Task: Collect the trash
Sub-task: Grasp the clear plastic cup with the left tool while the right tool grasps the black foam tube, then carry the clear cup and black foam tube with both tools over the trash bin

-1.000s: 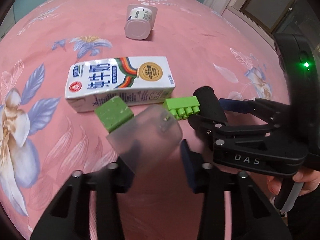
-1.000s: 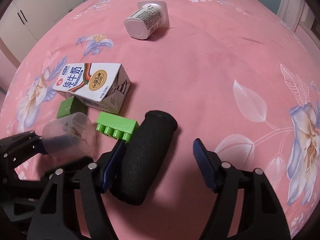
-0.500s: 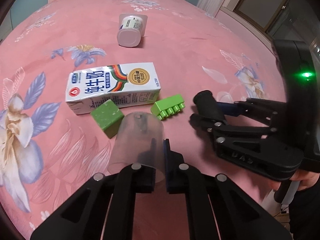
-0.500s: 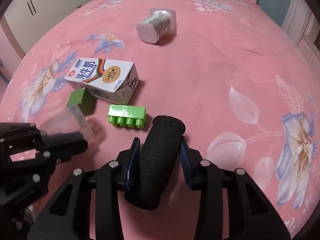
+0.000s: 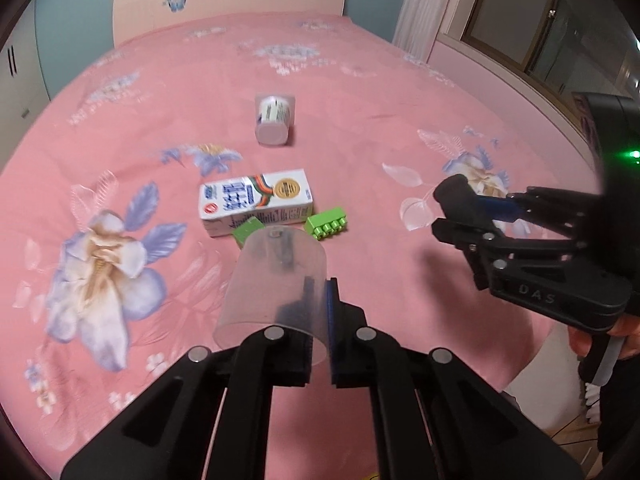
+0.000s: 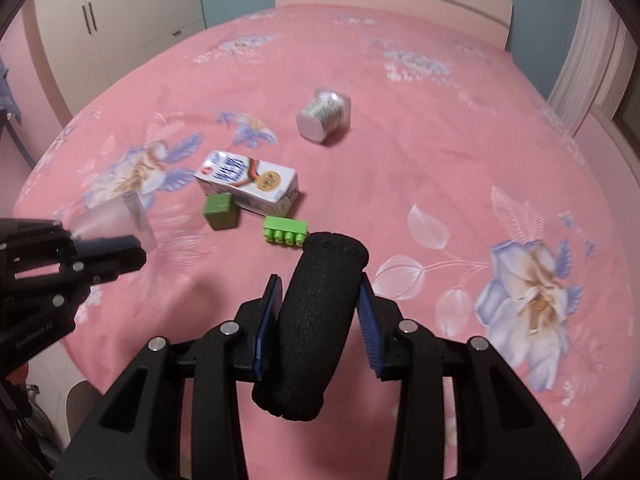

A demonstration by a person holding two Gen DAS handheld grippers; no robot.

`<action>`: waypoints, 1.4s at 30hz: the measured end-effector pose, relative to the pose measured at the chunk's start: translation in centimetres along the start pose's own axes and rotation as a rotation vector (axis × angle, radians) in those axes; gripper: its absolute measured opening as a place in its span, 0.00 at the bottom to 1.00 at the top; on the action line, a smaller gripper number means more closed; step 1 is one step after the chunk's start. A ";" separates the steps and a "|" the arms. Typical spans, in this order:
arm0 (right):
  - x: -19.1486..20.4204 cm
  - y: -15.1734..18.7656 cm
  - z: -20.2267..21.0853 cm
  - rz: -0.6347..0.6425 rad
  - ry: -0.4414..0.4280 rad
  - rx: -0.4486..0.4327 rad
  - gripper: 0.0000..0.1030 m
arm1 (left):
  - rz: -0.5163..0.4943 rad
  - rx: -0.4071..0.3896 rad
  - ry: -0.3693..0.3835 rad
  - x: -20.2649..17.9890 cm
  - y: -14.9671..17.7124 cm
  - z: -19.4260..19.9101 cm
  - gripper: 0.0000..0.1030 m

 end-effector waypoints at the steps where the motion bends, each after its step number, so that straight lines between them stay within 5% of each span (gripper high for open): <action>1: 0.3 0.1 1.1 0.009 0.002 -0.014 0.38 | -0.008 -0.013 -0.010 -0.2 0.0 1.0 0.08; 25: 6.6 3.7 22.3 0.171 0.033 -0.285 0.38 | -0.161 -0.252 -0.178 -6.0 3.4 20.3 0.08; 42: 9.0 8.0 26.2 0.229 0.004 -0.315 0.38 | -0.204 -0.268 -0.194 -8.4 7.5 22.9 0.08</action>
Point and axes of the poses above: each gripper's, at about its wrist camera, not at the fingertips, and z roughly against the way its jaws point, x to its left, y to its underside, the point moved 1 cm from there along -z, roughly the way its jaws point, and after that the axes turned 1 degree about -x, right-handed, at the moved point
